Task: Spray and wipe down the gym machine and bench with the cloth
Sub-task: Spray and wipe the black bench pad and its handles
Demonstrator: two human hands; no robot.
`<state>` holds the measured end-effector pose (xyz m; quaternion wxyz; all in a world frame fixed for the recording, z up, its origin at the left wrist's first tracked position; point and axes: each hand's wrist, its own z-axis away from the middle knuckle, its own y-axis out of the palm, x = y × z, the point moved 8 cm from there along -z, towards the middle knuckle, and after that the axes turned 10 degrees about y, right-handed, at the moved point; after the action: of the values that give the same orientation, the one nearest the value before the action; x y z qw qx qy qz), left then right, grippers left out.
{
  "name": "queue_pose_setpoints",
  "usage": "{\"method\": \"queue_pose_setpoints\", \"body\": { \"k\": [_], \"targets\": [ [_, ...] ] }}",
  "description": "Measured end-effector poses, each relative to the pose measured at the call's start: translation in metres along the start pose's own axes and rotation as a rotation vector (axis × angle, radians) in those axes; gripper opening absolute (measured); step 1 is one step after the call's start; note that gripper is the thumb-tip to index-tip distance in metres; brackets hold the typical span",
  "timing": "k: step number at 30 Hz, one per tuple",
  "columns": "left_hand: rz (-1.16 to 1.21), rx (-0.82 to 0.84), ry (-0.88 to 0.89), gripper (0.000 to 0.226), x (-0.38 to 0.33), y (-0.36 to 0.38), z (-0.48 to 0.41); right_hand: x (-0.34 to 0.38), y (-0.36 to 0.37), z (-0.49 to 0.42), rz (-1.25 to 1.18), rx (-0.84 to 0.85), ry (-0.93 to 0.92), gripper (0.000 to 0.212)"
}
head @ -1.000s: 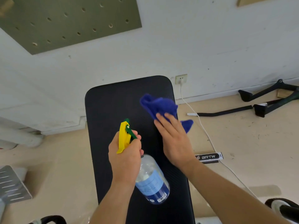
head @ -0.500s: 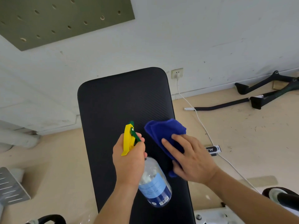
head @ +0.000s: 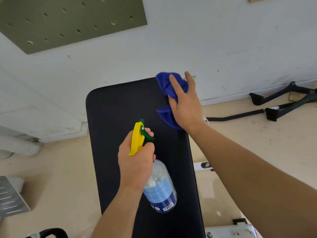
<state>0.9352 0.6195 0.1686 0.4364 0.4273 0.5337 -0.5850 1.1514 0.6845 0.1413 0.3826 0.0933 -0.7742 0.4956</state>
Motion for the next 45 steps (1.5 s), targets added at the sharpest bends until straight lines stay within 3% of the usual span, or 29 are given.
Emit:
{"method": "queue_pose_setpoints", "body": {
  "k": [4, 7, 10, 13, 17, 23, 27, 33, 36, 38, 42, 45],
  "targets": [
    [-0.025, 0.072, 0.001, 0.041, -0.002, 0.006, 0.004, -0.009, 0.004, 0.016, -0.173, 0.029, 0.125, 0.052],
    [-0.037, 0.093, -0.017, 0.040, 0.001, 0.010, 0.011, -0.029, 0.008, 0.075, -0.162, 0.025, 0.115, 0.056],
    [-0.040, 0.080, -0.026, 0.039, 0.005, 0.017, 0.029, -0.061, 0.012, 0.145, -0.230, 0.080, 0.217, 0.059],
    [-0.050, 0.058, -0.037, 0.040, 0.013, 0.025, 0.050, -0.096, 0.019, 0.212, -0.184, 0.221, 0.356, 0.043],
    [-0.042, 0.036, -0.126, 0.037, 0.034, 0.051, 0.085, -0.128, 0.006, 0.251, -0.179, 0.464, 0.389, 0.015],
    [-0.112, 0.027, -0.243, 0.011, 0.075, 0.097, 0.130, -0.155, -0.081, 0.192, -0.541, 0.176, 0.674, 0.024],
    [-0.144, -0.088, -0.259, 0.005, 0.090, 0.108, 0.147, -0.151, -0.105, 0.159, -0.615, 0.206, 0.638, 0.027],
    [-0.153, -0.162, -0.266, 0.013, 0.095, 0.102, 0.163, -0.097, -0.078, 0.118, -0.701, 0.391, 0.404, 0.021],
    [-0.167, -0.138, -0.214, 0.014, 0.082, 0.089, 0.163, -0.069, -0.027, 0.111, -0.672, 0.473, 0.312, 0.040],
    [-0.165, -0.128, -0.170, 0.027, 0.071, 0.075, 0.158, -0.064, 0.002, 0.129, -0.541, 0.475, 0.272, 0.049],
    [-0.174, -0.133, -0.093, 0.031, 0.057, 0.049, 0.144, -0.094, 0.019, 0.206, -0.461, 0.320, 0.388, 0.050],
    [-0.228, -0.108, -0.066, 0.034, 0.058, 0.036, 0.136, -0.112, 0.025, 0.281, -0.314, 0.387, 0.404, 0.056]
  ]
}}
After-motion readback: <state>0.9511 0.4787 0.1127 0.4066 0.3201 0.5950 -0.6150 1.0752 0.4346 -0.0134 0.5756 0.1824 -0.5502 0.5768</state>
